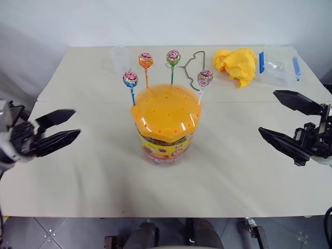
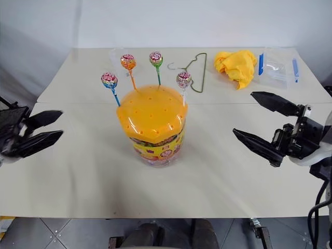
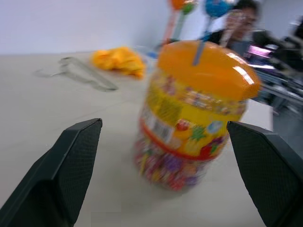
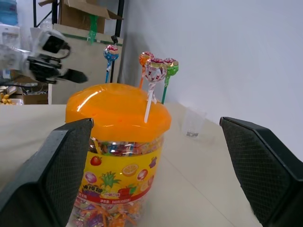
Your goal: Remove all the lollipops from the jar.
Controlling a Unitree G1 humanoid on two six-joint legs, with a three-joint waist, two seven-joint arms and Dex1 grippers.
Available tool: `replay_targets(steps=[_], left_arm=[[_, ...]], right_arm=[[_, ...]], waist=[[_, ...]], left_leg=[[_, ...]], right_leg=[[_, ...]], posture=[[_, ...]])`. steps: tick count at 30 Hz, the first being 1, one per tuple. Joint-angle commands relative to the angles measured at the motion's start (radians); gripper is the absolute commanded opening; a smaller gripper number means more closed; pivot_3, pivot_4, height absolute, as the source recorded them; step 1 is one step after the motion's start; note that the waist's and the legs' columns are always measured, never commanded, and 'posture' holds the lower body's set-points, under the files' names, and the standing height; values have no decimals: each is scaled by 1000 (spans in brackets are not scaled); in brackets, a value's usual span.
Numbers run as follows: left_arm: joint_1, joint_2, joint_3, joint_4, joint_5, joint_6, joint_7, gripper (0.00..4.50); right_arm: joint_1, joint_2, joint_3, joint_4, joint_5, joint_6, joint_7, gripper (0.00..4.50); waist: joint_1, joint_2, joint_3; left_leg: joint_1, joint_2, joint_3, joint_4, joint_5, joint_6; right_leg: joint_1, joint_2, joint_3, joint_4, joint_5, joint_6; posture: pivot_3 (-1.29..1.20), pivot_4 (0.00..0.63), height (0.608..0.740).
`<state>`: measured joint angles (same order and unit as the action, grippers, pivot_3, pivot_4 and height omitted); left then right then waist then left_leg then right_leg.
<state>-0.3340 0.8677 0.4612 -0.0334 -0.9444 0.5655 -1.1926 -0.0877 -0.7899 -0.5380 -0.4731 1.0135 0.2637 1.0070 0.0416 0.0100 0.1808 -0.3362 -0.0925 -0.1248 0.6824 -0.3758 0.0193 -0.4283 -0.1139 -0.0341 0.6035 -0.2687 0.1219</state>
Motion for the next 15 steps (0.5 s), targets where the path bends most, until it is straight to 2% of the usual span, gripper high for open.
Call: replay_targets(steps=[1,6,9,15], left_arm=[[-149,-49,-136,-53,48,-36,0,4500],[-294,-141,-231,-30,82,-30,35,4500],[-335,-177,-244,-41,50,22,66,3866],[-383,-228,-204,-23,7,64,123,2102]], right_arm=[[-17,17,15,-64,10,-4,-29,4480],[-2,39,59,-88,-20,-5,-32,4480],[10,44,57,-97,-16,-1,-37,4500],[32,47,46,-103,-9,3,-39,4500]], waist=[[-4,0,0],[-27,0,0],[-29,-1,0],[-17,-2,1]], left_leg=[[0,0,0,0,0,0],[0,1,2,-1,0,-1],[-1,1,2,-1,0,-1],[0,1,2,2,0,0]], right_leg=[[0,0,0,0,0,0],[-2,2,2,4,0,0],[-4,2,3,5,0,0],[-3,2,4,3,0,0]], posture=[[0,150,740],[0,150,740],[0,150,740],[0,150,740]])
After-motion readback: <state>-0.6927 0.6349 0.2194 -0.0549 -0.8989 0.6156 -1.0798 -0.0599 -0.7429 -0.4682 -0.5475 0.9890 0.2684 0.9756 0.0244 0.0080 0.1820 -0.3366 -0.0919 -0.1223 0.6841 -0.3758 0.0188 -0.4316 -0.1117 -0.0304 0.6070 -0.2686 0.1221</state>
